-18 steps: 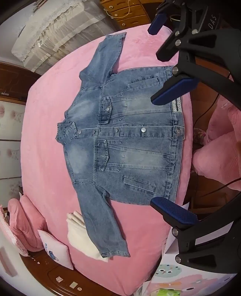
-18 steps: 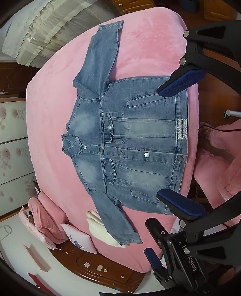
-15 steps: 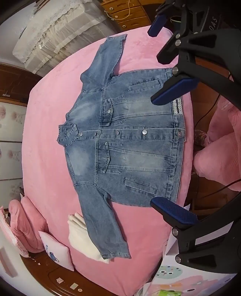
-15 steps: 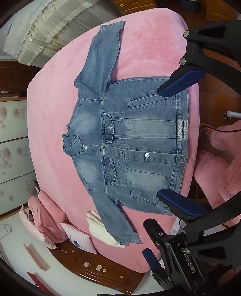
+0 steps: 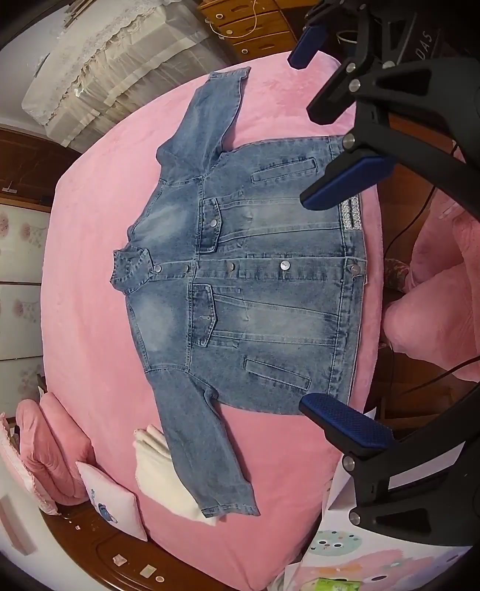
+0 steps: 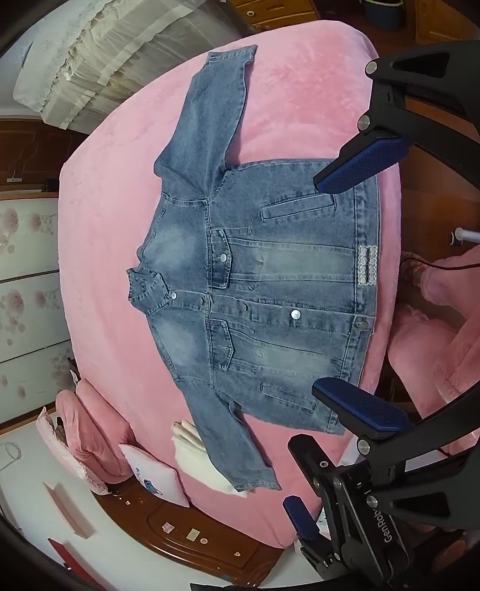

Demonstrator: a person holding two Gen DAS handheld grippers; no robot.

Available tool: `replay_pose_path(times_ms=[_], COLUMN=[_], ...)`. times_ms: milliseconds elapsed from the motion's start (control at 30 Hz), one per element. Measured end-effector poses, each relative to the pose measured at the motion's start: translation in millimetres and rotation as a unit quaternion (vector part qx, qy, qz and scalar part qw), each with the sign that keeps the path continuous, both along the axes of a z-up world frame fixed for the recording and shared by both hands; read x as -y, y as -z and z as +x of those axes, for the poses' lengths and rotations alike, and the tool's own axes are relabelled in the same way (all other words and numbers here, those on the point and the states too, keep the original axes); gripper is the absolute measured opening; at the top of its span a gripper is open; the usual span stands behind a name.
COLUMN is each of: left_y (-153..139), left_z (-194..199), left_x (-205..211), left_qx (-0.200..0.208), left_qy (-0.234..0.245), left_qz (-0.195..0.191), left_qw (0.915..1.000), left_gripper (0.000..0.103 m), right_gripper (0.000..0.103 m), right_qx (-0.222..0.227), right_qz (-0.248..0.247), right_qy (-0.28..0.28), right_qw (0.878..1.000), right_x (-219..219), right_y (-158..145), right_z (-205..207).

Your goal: Fold large clothes

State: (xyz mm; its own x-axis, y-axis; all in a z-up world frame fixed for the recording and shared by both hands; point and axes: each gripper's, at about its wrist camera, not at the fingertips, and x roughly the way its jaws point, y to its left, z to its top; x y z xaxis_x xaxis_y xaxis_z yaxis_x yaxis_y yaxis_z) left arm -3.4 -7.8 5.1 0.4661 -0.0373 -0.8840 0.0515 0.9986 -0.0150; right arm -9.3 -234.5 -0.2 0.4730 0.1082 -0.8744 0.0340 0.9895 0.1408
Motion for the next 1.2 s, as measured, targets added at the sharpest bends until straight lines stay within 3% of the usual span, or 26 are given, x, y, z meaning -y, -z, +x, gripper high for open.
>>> replay_pose_path(times_ms=[1200], left_y=[-2.2], left_z=[-6.2], left_x=[-9.1], left_qx=[0.006], left_qy=[-0.007], left_qz=[0.003], left_qw=[0.9999], left_gripper=[0.099], right_gripper=[0.101], right_qx=[0.008], right_qz=[-0.017], right_qy=[-0.007], right_qw=[1.0], right_x=[3.2], right_y=[-7.4], right_z=[-2.6])
